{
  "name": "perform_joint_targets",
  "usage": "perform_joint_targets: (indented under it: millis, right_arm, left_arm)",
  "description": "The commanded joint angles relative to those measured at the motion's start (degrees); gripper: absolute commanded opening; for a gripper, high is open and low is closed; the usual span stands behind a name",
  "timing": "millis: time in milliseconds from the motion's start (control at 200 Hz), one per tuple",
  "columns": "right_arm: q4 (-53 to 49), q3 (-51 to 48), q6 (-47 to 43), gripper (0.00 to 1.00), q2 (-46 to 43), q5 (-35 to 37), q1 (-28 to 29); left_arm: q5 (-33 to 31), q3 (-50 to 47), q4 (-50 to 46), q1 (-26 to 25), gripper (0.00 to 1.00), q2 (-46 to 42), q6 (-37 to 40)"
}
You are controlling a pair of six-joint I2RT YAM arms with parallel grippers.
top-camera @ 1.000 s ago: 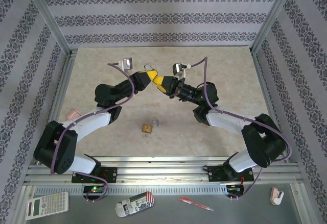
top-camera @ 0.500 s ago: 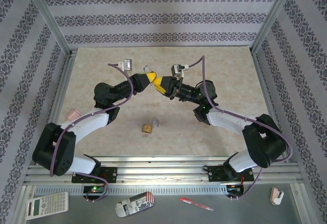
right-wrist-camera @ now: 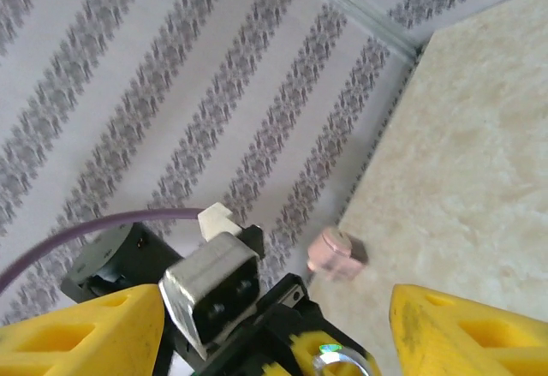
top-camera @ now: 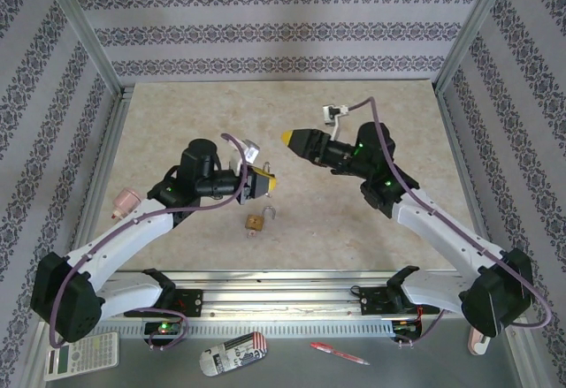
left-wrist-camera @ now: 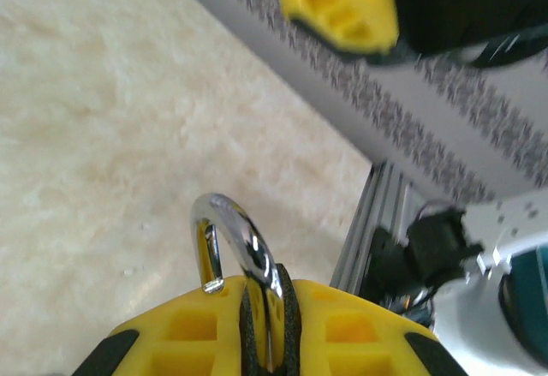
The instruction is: Unlock with the key
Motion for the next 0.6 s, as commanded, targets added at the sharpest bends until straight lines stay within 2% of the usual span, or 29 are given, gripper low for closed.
perform_joint_targets:
  millis: [0, 180, 480, 595]
  right_arm:
    - [-18.5, 4.53, -13.87, 0.69, 1.86, 2.0, 3.38]
    - [-25.01, 4.91, -19.66, 0.68, 3.37, 4.35, 6.0]
    - [-23.6, 1.82, -21.68, 0.67, 4.85, 3.04, 6.47]
    - [-19.59, -0.36, -20.83, 0.67, 4.43, 0.22, 6.51]
  left_arm:
    - [-4.45, 2.85, -8.92, -2.24, 0.0, -0.47, 10.17]
    - [-4.37, 2.72, -9.13, -3.48, 0.0, -1.07, 10.44]
    - [-2.52, 3.97, -9.64, -5.32, 0.0, -0.41, 10.28]
    - [-1.47, 3.66, -8.82, -5.43, 0.0, -0.32, 9.43]
